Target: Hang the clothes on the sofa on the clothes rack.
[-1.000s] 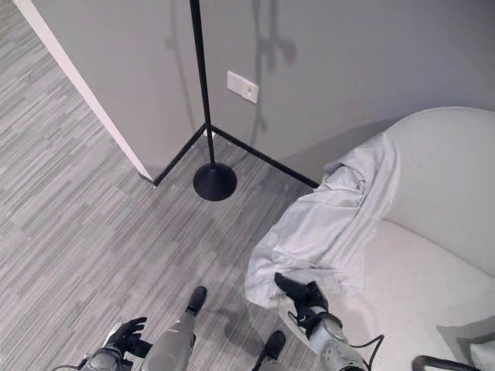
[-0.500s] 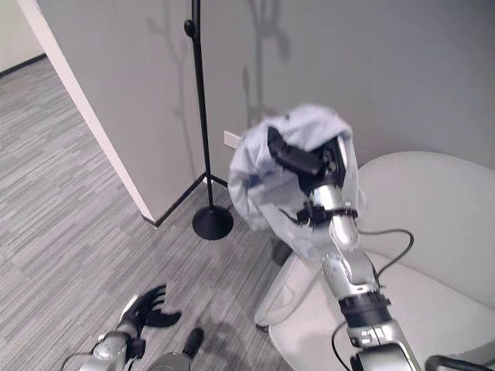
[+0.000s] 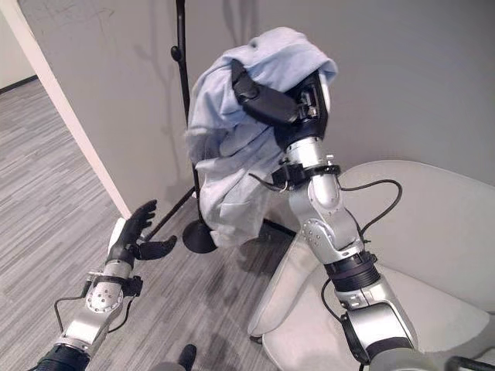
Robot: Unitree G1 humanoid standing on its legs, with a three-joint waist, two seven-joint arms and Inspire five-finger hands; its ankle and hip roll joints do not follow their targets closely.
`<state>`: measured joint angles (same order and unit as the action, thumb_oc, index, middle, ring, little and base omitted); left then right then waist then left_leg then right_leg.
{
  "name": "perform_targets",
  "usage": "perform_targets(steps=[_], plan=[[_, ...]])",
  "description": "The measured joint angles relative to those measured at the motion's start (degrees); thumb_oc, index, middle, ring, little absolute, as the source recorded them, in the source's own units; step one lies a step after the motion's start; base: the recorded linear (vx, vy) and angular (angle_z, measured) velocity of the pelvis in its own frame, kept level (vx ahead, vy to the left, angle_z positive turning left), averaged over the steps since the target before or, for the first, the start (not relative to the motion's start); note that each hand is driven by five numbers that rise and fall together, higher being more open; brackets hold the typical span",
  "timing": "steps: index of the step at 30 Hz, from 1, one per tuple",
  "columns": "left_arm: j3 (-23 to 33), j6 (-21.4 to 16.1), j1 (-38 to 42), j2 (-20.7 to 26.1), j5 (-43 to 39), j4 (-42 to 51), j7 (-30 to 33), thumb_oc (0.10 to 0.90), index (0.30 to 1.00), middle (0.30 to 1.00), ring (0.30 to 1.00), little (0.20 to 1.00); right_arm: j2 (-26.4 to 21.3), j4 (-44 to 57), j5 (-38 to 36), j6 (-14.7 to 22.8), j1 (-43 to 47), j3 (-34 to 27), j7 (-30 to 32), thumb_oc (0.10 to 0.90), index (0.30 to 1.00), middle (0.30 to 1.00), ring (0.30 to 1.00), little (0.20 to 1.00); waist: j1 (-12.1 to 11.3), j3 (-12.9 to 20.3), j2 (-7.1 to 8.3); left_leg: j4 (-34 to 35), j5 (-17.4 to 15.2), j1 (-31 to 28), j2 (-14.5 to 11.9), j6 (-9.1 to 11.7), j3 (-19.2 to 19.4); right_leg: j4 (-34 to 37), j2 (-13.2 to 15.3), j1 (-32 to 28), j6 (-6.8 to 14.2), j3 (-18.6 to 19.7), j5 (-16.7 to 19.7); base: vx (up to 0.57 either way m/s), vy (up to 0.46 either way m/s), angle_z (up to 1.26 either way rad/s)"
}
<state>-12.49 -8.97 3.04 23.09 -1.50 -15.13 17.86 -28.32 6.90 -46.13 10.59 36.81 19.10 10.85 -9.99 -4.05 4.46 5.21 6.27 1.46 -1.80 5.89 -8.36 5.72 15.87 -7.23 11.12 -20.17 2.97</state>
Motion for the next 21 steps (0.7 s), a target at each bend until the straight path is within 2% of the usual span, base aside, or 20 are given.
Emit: perform_targets(steps=[4,8,11,14,17,18,20,21], plan=[[-3.95,-0.7,0.39,-0.38,2.16,-1.34,2.41,0.8,0.9,0.9,0.9,0.9,0.25,3.47,-3.43,0.13,0.07,6.78,-2.99,0.4,0.3,0.3,0.3,0.3,0.89,0.09,0.58,-0.01,0.01,-0.26,-0.08,-0.01,0.47,0.0,-0.01,0.02,0.07,0.56,0.07,0.0,-0.005,-0.05],[-10.81,-0.99,5.59,-2.86,1.93,-9.71,3.48,0.8,0.9,0.9,0.9,0.9,1.24,3.54,-4.96,0.23,1.1,9.23,-3.1,0.4,0.3,0.3,0.3,0.3,1.09,0.1,0.9,-0.01,0.03,-0.34,-0.1,-0.02,0.67,0.0,0.02,0.05,0.19,0.76,0.14,0.0,-0.004,-0.01],[-16.31,-0.97,8.33,-5.1,1.9,-14.69,3.16,0.8,0.9,0.9,0.9,0.9,2.47,3.65,-7.26,0.6,4.9,11.7,-3.0,0.4,0.3,0.3,0.3,0.3,2.77,0.17,1.18,-0.02,0.04,-0.55,-0.1,-0.04,0.98,-0.01,0.06,0.11,0.24,1.0,0.19,0.0,-0.001,-0.05],[-18.23,-0.87,11.7,-8.75,1.87,-20.92,4.43,0.8,0.9,0.9,0.9,0.9,4.52,4.99,-9.35,2.34,6.77,12.01,-2.54,0.4,0.3,0.3,0.3,0.3,4.1,0.24,1.32,0.0,-0.06,-0.85,-0.21,0.01,1.49,-0.13,0.04,0.09,0.24,1.47,0.2,0.02,-0.003,-0.09],[-19.37,0.57,19.35,-12.33,1.63,-28.33,10.27,0.8,0.9,0.9,0.9,0.9,8.65,8.72,-10.25,5.89,7.22,12.75,-0.31,0.4,0.3,0.3,0.3,0.3,7.4,0.39,1.68,0.0,-0.27,-0.88,-0.25,-0.01,2.24,-0.28,0.1,0.77,0.42,2.46,0.34,0.02,-0.016,-0.15],[-19.52,0.57,21.64,-13.66,1.71,-29.48,12.34,0.8,0.9,0.9,0.9,0.9,9.33,10.48,-10.48,7.19,6.89,13.23,0.3,0.4,0.3,0.3,0.3,0.3,8.77,0.5,1.94,0.01,-0.32,-0.78,-0.28,0.04,2.73,-0.28,0.1,1.25,0.42,3.02,0.33,0.03,-0.029,-0.13],[-18.96,0.74,26.75,-15.33,1.69,-32.93,16.36,0.8,0.9,0.9,0.9,0.9,10.29,13.75,-10.48,9.27,6.57,14.03,1.09,0.4,0.3,0.3,0.3,0.3,9.93,0.54,2.12,0.0,-0.35,-0.84,-0.34,0.08,3.11,-0.28,0.05,1.26,0.46,3.66,0.37,0.02,-0.024,-0.13],[-18.18,0.7,31.33,-16.29,1.85,-35.31,19.84,0.8,0.9,0.9,0.9,0.9,10.81,17.01,-10.45,11.13,6.45,14.92,1.31,0.4,0.3,0.3,0.3,0.3,11.7,0.69,2.34,0.0,-0.45,-0.83,-0.42,0.15,3.58,-0.28,0.05,1.59,0.46,4.1,0.38,0.01,-0.029,-0.2]])
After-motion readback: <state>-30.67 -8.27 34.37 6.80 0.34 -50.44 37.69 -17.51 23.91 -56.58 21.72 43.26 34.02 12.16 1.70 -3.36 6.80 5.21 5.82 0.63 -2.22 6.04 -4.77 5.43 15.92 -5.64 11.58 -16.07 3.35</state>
